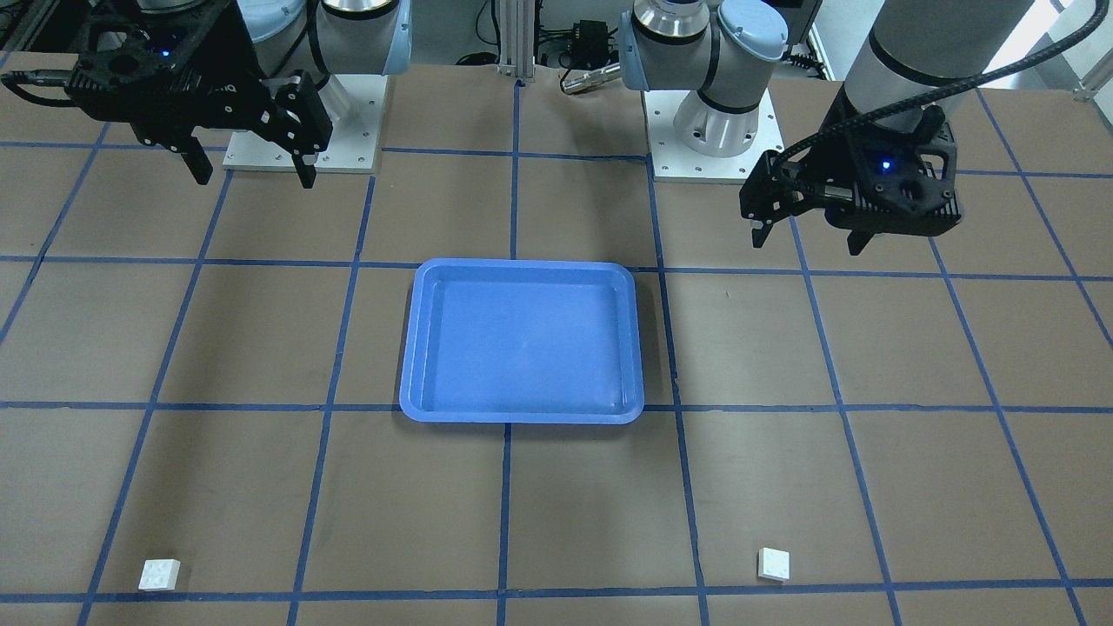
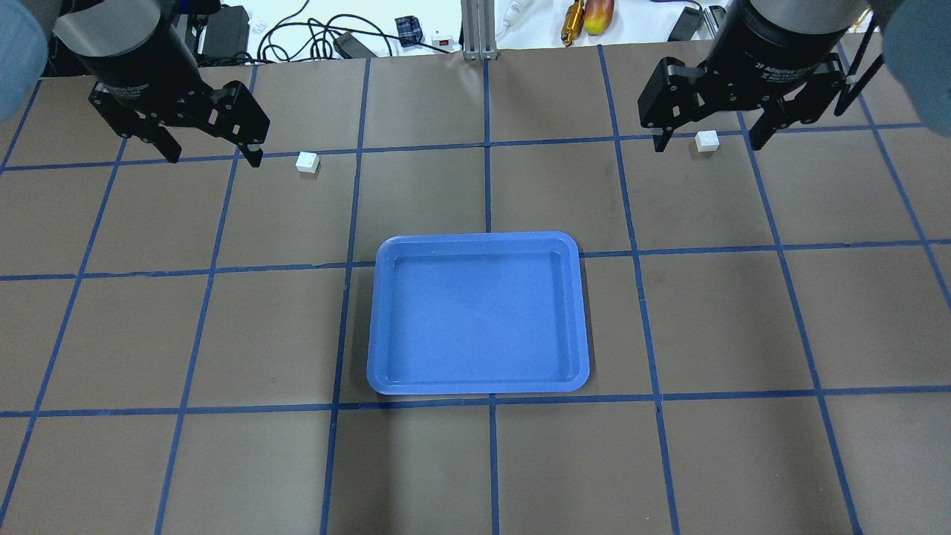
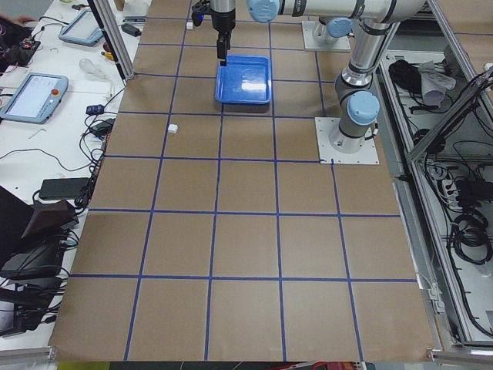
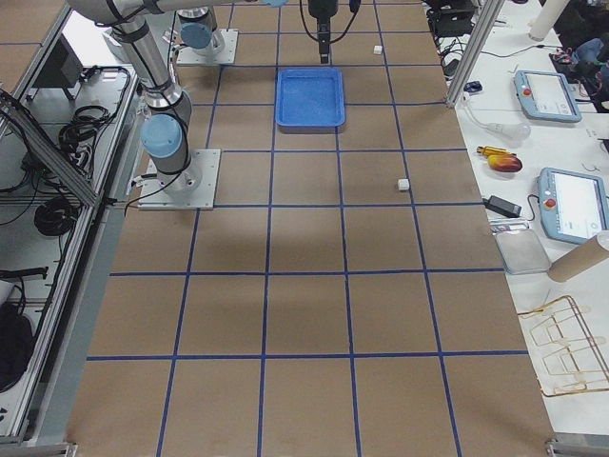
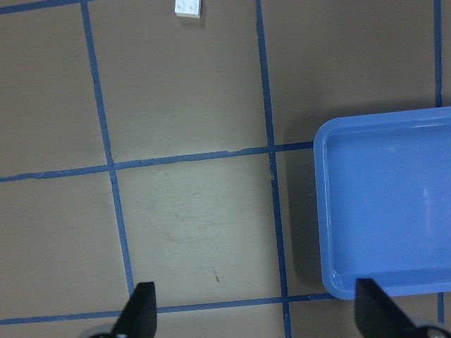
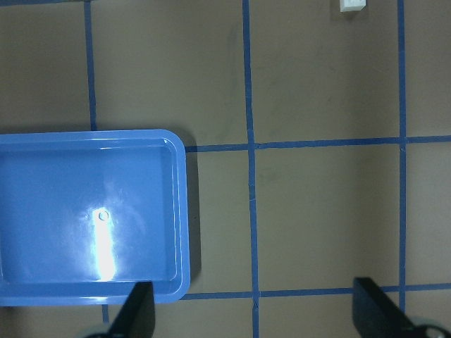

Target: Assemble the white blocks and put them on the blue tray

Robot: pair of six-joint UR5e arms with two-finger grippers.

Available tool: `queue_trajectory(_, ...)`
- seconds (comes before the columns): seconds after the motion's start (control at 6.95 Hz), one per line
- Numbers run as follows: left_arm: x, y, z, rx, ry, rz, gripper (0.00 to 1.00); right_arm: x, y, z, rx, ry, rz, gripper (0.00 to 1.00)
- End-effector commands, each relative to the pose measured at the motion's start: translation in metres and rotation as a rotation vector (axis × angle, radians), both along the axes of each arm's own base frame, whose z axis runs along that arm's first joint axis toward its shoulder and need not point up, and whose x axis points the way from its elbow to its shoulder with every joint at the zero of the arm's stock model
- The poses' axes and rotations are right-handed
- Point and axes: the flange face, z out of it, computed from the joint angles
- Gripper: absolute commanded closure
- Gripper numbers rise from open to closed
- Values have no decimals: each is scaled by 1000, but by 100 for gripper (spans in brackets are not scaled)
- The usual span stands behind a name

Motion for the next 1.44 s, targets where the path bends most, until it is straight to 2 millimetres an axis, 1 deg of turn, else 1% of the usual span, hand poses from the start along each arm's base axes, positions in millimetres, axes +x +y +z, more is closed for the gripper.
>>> queue_trajectory(0.0, -7, 0, 1, -8, 66, 6, 1, 0, 0, 0, -1, 6, -1, 0)
queue_trajectory(0.14, -7, 1, 1, -5, 66, 9, 1, -2, -3, 2, -5, -1, -3, 0)
queue_trajectory(0.29, -7, 2, 2, -6, 66, 15, 1, -10, -10, 3, -13, 7, 71, 0)
queue_trajectory(0.43, -7, 2, 4, -7, 63, 30, 1, -38, -25, 5, -17, 23, 161, 0)
queue_trajectory(0.58, -5, -4, 2, -7, 59, 34, 1, -76, -47, 10, -12, 30, 169, 0)
queue_trajectory(0.72, -5, -4, 1, -3, 53, 46, 1, -108, -57, 21, -21, 56, 333, 0)
queue_trajectory(0.86, -6, -4, -4, 8, 55, 57, 1, -140, -66, 22, -21, 67, 426, 0)
queue_trajectory(1.01, -3, -4, -1, 4, 47, 49, 0, -160, -69, 22, -61, 10, 529, 0)
queue_trajectory(1.15, 11, -14, -5, 8, 35, 69, 0, -191, -71, 14, -73, -31, 574, 0)
queue_trajectory(1.29, 13, -41, -45, 69, 44, 77, 0, -204, -75, 1, -56, -58, 722, 0)
